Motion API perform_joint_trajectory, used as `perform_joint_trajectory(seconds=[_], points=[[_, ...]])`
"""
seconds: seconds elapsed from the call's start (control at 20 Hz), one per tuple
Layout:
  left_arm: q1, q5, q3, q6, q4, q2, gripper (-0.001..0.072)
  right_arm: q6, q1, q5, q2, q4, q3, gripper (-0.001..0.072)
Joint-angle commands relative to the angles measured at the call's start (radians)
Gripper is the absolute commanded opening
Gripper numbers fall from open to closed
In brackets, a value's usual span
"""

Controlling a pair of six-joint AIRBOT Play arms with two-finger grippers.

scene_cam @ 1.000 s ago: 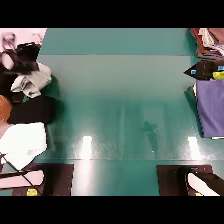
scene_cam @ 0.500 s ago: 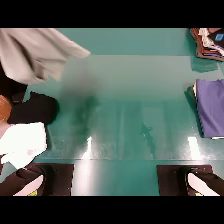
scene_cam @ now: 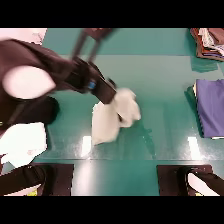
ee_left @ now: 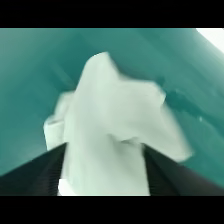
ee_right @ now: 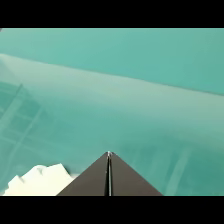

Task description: Fold the shirts.

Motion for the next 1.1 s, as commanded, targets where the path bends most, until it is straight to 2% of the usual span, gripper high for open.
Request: perform_joint_trajectory(seconds=[0.0, 0.15, 0.35, 0.55, 0.65, 0.8, 0.9, 0.95, 1.0, 1.05], points=[[0.002, -0.059, -0.013, -0.021, 0.08, -0.037, 0.0588, 0.0, 0.001, 0.057, 0.0, 0.0, 0.004, 0.0019], [0.176, -0.206, -0.046, -0.075, 0.105, 0.036, 0.0588, 0.0, 0.001, 0.065, 0.0, 0.0, 0.004, 0.0019], [0.307, -0.142, -0.389, -0.142, -0.012, 0.203, 0.0588, 0.0, 0.001, 0.063, 0.0, 0.0, 0.004, 0.0019], [0.317, 0.061, -0.801, -0.115, -0.346, 0.26, 0.0588, 0.0, 0.001, 0.056, 0.0, 0.0, 0.004, 0.0019], [0.317, 0.238, -0.958, -0.079, -0.481, 0.26, 0.0588, 0.0, 0.001, 0.056, 0.0, 0.0, 0.004, 0.0019], [0.317, 0.428, -1.071, -0.034, -0.604, 0.26, 0.0588, 0.0, 0.001, 0.057, -0.001, 0.0, 0.004, 0.0019], [0.317, 0.466, -1.099, 0.008, -0.655, 0.26, 0.0586, 0.0, 0.001, 0.057, -0.001, 0.001, 0.004, 0.0019], [0.317, 0.47, -1.104, 0.008, -0.653, 0.259, 0.0556, 0.0, 0.001, 0.057, -0.002, 0.001, 0.004, 0.0019], [0.316, 0.474, -1.104, 0.008, -0.654, 0.258, 0.043, 0.0, 0.001, 0.057, -0.003, 0.001, 0.004, 0.0019], [0.316, 0.484, -1.104, 0.008, -0.655, 0.258, 0.037, 0.0, 0.001, 0.057, -0.003, 0.001, 0.004, 0.0018]])
